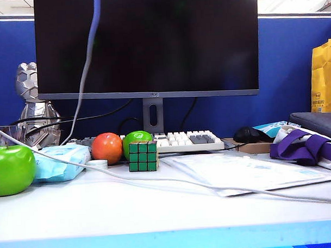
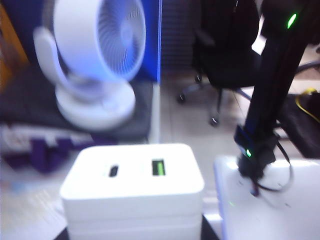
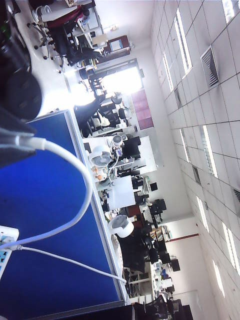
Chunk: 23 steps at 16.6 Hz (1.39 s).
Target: Pick up the Type-C charging cable and the charging base, insert one end of the Type-C charger into the corresponding slot on the base, and finally place the plugged-in charger back on the table.
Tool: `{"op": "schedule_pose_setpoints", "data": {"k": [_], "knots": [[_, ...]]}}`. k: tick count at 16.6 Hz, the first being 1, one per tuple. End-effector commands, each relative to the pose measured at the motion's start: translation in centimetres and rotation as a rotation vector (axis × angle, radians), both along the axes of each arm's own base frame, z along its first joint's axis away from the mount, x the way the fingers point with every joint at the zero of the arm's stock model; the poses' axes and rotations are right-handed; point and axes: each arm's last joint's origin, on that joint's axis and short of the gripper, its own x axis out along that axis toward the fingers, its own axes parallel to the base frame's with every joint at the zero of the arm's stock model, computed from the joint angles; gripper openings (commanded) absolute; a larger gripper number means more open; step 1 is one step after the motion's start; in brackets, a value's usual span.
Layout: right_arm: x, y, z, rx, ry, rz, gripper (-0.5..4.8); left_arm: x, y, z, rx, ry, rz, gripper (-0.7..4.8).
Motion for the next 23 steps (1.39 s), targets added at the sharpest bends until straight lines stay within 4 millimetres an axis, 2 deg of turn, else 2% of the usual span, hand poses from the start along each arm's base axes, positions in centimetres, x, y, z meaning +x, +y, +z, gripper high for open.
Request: {"op": "schedule_pose_setpoints", "data": {"k": [1, 5, 6, 11, 17, 18, 23], "knots": [[-0.6, -0.1, 0.3, -0.029, -0.04, 0.066, -0.01, -0.9, 0.5, 3.3, -0.179, -0.144, 0.013, -0.07], [-1.6, 1.2, 0.5, -0.028, -0.093, 0.132, -0.01, -0.5, 0.4, 5.5, -0.363, -0.019, 0.075, -0.07], [-2.0, 1.8, 0.5, -0.027, -0.094, 0.157, -0.01, -0.5, 0.4, 5.6, -0.37, -0.007, 0.086, -0.07], [-2.6, 1.8, 0.6, -0.072, -0.121, 0.241, -0.01, -0.5, 0.4, 5.8, -0.384, -0.027, 0.09, -0.07], [-2.7, 1.8, 0.7, -0.069, -0.129, 0.242, -0.01, -0.6, 0.5, 6.6, -0.45, -0.019, 0.092, -0.07], [-2.6, 1.8, 0.7, -0.059, -0.106, 0.236, -0.01, -0.4, 0.5, 6.6, -0.462, -0.022, 0.145, -0.07], [-2.5, 1.8, 0.7, -0.041, -0.058, 0.222, -0.01, -0.3, 0.5, 6.5, -0.463, -0.021, 0.16, -0.07]]}}
